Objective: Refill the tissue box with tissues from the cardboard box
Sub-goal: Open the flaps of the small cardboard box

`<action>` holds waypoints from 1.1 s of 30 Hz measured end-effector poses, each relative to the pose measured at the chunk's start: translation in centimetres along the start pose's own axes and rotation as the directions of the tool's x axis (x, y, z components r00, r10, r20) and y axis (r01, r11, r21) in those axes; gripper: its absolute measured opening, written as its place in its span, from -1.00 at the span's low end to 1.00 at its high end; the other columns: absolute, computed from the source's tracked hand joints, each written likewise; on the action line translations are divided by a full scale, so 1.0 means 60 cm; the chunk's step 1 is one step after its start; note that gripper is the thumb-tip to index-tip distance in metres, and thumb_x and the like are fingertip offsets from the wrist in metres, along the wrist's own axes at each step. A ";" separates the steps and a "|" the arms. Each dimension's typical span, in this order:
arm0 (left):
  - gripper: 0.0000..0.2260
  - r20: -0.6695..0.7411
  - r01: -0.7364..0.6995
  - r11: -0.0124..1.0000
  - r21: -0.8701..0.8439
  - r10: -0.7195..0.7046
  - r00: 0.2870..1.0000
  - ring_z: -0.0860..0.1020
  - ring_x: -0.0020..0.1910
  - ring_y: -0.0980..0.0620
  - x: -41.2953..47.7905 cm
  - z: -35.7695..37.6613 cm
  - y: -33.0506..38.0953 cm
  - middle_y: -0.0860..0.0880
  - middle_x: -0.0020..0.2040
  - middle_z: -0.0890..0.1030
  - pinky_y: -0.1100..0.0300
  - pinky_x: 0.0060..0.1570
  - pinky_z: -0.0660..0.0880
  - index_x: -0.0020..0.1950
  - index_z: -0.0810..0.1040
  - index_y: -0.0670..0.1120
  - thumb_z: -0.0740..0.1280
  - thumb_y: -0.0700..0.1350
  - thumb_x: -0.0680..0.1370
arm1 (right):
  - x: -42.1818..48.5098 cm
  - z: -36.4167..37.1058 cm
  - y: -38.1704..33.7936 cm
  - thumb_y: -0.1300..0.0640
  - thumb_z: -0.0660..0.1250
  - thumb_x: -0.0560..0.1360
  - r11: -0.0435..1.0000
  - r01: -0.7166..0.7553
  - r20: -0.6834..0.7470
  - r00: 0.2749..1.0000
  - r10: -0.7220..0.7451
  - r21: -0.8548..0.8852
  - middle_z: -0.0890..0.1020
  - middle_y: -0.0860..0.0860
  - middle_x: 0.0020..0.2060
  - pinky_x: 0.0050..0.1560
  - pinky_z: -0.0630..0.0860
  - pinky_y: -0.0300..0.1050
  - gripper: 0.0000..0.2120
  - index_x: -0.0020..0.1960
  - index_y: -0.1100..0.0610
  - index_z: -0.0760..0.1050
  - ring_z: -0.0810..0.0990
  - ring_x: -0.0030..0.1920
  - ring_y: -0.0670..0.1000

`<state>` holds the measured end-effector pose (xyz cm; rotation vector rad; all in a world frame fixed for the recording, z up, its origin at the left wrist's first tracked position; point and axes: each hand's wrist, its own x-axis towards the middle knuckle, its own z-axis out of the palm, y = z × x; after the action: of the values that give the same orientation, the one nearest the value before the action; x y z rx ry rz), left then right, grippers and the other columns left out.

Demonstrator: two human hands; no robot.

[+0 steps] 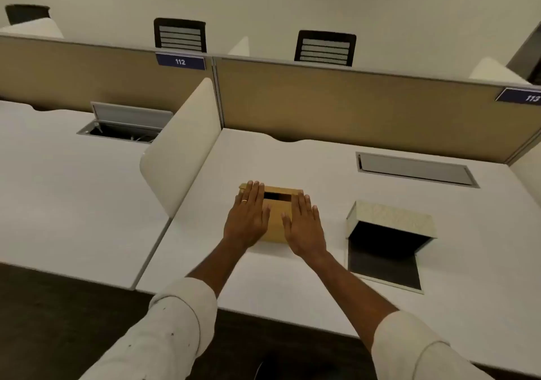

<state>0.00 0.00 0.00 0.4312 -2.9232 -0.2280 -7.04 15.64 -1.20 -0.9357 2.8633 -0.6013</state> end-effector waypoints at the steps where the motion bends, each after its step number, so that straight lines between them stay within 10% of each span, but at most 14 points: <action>1: -0.44 0.018 0.012 0.999 0.029 -0.012 1.000 -0.02 0.65 -0.10 -0.003 0.005 0.001 -0.17 0.66 0.08 -0.06 0.60 0.04 0.65 0.02 -0.20 -0.07 0.07 0.72 | -0.001 0.005 0.001 -0.10 -0.08 0.73 1.000 -0.005 0.013 1.000 0.005 -0.011 -0.10 0.08 0.67 0.64 -0.17 0.04 -0.40 0.66 0.14 -0.15 -0.17 0.65 0.04; 21: -0.44 0.085 0.191 0.981 0.035 -0.194 0.977 -0.01 0.65 -0.11 0.007 0.063 -0.023 -0.18 0.65 0.09 -0.01 0.62 0.00 0.64 0.05 -0.23 -0.03 0.07 0.73 | 0.038 0.062 0.050 -0.06 -0.03 0.73 0.995 0.010 0.151 0.988 -0.025 0.100 -0.08 0.14 0.66 0.64 -0.04 0.11 -0.40 0.66 0.20 -0.07 -0.09 0.66 0.13; 28: -0.42 0.177 0.014 0.997 0.074 -0.027 0.984 -0.07 0.65 -0.12 0.032 0.082 -0.054 -0.18 0.67 0.02 -0.04 0.62 -0.07 0.64 0.02 -0.22 -0.04 0.10 0.72 | 0.066 0.067 0.055 0.12 0.17 0.68 0.988 0.119 0.164 0.981 -0.101 -0.103 0.00 0.21 0.65 0.63 -0.03 0.11 -0.33 0.65 0.25 -0.12 -0.04 0.64 0.23; 33: -0.45 0.091 -0.069 0.998 0.006 0.068 0.994 0.24 0.58 -0.18 0.037 0.073 -0.068 -0.18 0.57 0.32 -0.09 0.56 0.17 0.59 0.26 -0.20 0.07 0.12 0.71 | 0.066 0.051 0.046 0.29 0.39 0.52 0.988 0.115 0.065 0.992 -0.109 -0.101 0.37 0.19 0.46 0.34 0.46 0.05 -0.34 0.56 0.23 0.23 0.38 0.39 0.22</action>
<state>-1.83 -3.99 -4.65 0.3298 -3.0224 -0.2313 -11.20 14.33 -4.85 -1.1166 2.8286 -0.4271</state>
